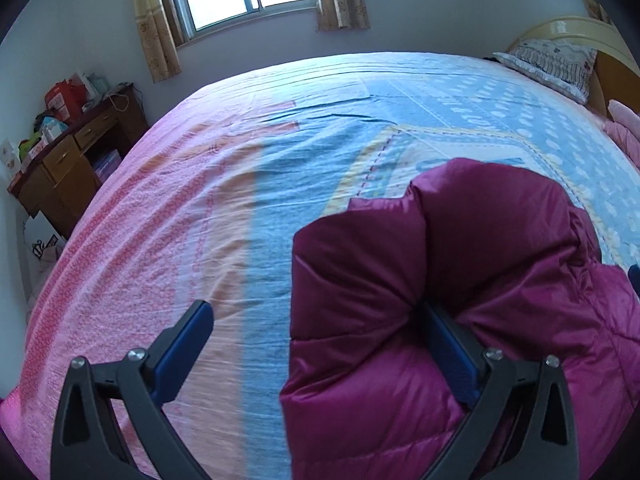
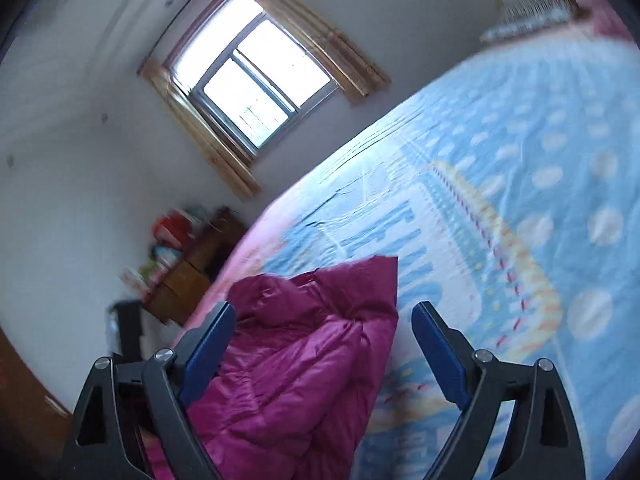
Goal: Fold large clothes
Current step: 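Grasp the folded jacket with both tools and lift it off the bed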
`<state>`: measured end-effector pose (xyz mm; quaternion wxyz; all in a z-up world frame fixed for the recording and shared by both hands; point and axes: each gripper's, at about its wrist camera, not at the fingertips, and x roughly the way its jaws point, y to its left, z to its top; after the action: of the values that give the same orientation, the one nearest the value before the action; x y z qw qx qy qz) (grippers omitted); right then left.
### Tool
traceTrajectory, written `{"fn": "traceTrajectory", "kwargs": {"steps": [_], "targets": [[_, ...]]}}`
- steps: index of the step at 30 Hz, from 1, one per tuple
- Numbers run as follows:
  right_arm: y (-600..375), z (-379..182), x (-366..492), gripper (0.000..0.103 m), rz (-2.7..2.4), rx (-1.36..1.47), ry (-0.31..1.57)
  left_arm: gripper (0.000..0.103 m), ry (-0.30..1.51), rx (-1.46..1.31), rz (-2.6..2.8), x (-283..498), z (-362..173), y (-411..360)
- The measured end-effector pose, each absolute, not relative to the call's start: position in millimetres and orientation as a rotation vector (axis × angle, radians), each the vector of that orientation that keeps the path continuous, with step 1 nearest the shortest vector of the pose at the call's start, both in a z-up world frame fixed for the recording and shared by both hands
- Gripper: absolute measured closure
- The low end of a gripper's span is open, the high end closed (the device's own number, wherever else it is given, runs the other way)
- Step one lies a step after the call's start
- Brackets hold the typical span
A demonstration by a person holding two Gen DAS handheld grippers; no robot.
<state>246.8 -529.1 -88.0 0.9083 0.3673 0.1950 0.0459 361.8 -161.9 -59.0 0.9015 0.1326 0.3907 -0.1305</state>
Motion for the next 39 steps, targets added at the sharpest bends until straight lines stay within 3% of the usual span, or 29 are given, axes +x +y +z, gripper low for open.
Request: {"fn": "traceTrajectory", "kwargs": {"steps": [6, 11, 16, 21, 22, 24, 27, 32, 39], "targets": [[-539, -106, 254, 0.013, 0.15, 0.896, 0.498, 0.0, 0.838, 0.122, -0.421, 344, -41, -131], [-530, -108, 259, 0.013, 0.16, 0.876, 0.549, 0.0, 1.002, -0.161, -0.616, 349, -72, -118], [-494, -110, 282, 0.013, 0.171, 0.694, 0.686, 0.0, 1.075, -0.29, -0.687, 360, -95, -112], [-453, -112, 301, 0.016, 0.258, 0.546, 0.771, 0.003, 1.009, -0.193, -0.724, 347, -96, -119], [-447, -113, 303, 0.019, 0.268, 0.527, 0.78, 0.009, 1.003, -0.195, -0.721, 346, -95, -120], [-444, -115, 306, 0.043, 0.306, 0.542, 0.776, 0.024, 0.988, -0.185, -0.728, 339, -93, -122], [-436, -114, 305, 0.051, 0.319, 0.533, 0.775, 0.037, 0.957, -0.12, -0.685, 325, -82, -127], [-419, -113, 280, 0.056, 0.316, 0.57, 0.758, 0.048, 0.907, -0.026, -0.627, 278, -58, -121], [-366, -111, 220, 0.058, 0.35, 0.641, 0.73, 0.052, 0.878, 0.015, -0.51, 217, -43, -79]]}}
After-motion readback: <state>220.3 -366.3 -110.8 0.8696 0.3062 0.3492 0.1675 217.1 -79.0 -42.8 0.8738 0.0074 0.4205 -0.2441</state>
